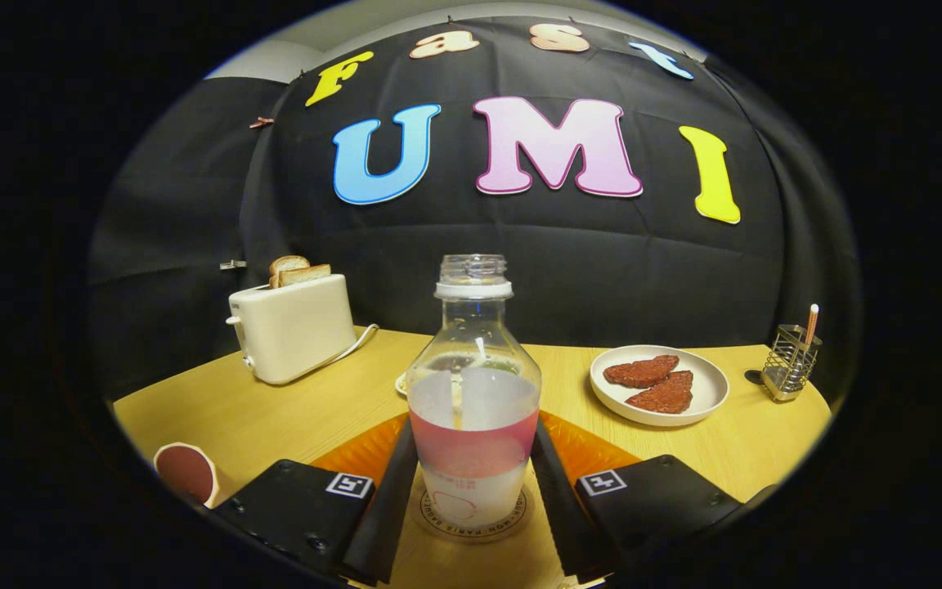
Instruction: Take the bottle from table, then pour the juice into the cup, finally place the bottle on the coaster
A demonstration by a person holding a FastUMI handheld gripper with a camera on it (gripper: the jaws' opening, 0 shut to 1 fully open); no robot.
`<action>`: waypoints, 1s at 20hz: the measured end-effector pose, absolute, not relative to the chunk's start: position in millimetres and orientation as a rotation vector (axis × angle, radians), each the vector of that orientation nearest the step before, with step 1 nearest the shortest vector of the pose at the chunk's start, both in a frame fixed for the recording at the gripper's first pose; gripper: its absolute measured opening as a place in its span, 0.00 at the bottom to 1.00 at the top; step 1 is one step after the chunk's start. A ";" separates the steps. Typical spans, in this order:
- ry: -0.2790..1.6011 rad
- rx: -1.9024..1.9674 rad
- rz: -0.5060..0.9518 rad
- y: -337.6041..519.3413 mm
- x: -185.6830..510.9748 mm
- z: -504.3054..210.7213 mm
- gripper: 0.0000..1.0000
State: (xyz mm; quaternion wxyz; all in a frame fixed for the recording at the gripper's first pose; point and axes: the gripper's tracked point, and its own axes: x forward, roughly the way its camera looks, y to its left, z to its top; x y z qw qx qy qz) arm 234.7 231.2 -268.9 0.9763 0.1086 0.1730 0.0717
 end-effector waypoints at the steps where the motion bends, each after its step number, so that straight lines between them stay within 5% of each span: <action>1: 0.360 0.219 0.147 232.3 233.1 -270.8 0.77; 9: 0.382 0.252 0.138 229.3 211.7 -255.2 0.97; 20: 0.297 0.205 0.147 187.3 129.7 -137.7 0.98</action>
